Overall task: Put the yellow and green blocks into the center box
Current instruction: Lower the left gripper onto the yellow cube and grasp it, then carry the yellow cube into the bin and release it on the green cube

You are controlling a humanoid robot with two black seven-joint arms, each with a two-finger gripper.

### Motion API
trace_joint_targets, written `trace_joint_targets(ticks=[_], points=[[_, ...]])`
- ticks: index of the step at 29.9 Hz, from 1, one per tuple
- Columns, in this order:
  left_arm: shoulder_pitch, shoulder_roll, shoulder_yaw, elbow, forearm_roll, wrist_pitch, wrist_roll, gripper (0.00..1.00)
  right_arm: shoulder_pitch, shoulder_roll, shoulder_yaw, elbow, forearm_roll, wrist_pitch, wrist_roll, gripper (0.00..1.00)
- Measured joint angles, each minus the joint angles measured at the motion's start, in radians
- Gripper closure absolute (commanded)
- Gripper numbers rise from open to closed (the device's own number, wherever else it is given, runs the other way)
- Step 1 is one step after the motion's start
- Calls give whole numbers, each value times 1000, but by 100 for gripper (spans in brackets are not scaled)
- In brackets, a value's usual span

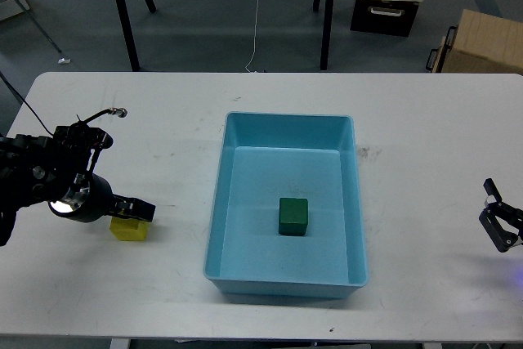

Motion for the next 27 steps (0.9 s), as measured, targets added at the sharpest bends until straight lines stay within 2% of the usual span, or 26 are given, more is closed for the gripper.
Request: trace_joint_targets(ticks=[10, 12, 13, 14, 16, 19, 21, 22, 23, 27], points=[[0, 53, -2, -47, 1, 0, 2, 3, 1, -2, -2, 0, -2, 0, 0, 0], [0, 56, -2, -50, 1, 0, 2, 7, 0, -2, -2, 0, -2, 0, 0, 0], [0, 57, -2, -51, 1, 0, 2, 14, 0, -3, -2, 0, -2, 0, 0, 0], [-1, 57, -2, -52, 2, 0, 2, 26, 0, -3, -2, 0, -2, 0, 0, 0], [-2, 57, -2, -53, 2, 0, 2, 55, 0, -3, -2, 0, -2, 0, 0, 0], [-2, 58, -2, -54, 13, 0, 3, 82, 0, -3, -2, 0, -2, 0, 0, 0], [-3, 58, -2, -54, 45, 0, 4, 87, -3, -3, -2, 0, -2, 0, 0, 0], [-3, 58, -2, -54, 60, 0, 5, 96, -4, -3, -2, 0, -2, 0, 0, 0], [-3, 59, -2, -55, 73, 0, 6, 100, -5, -3, -2, 0, -2, 0, 0, 0], [-5, 71, -2, -71, 90, 0, 7, 100, -8, -3, -1, 0, -2, 0, 0, 0]])
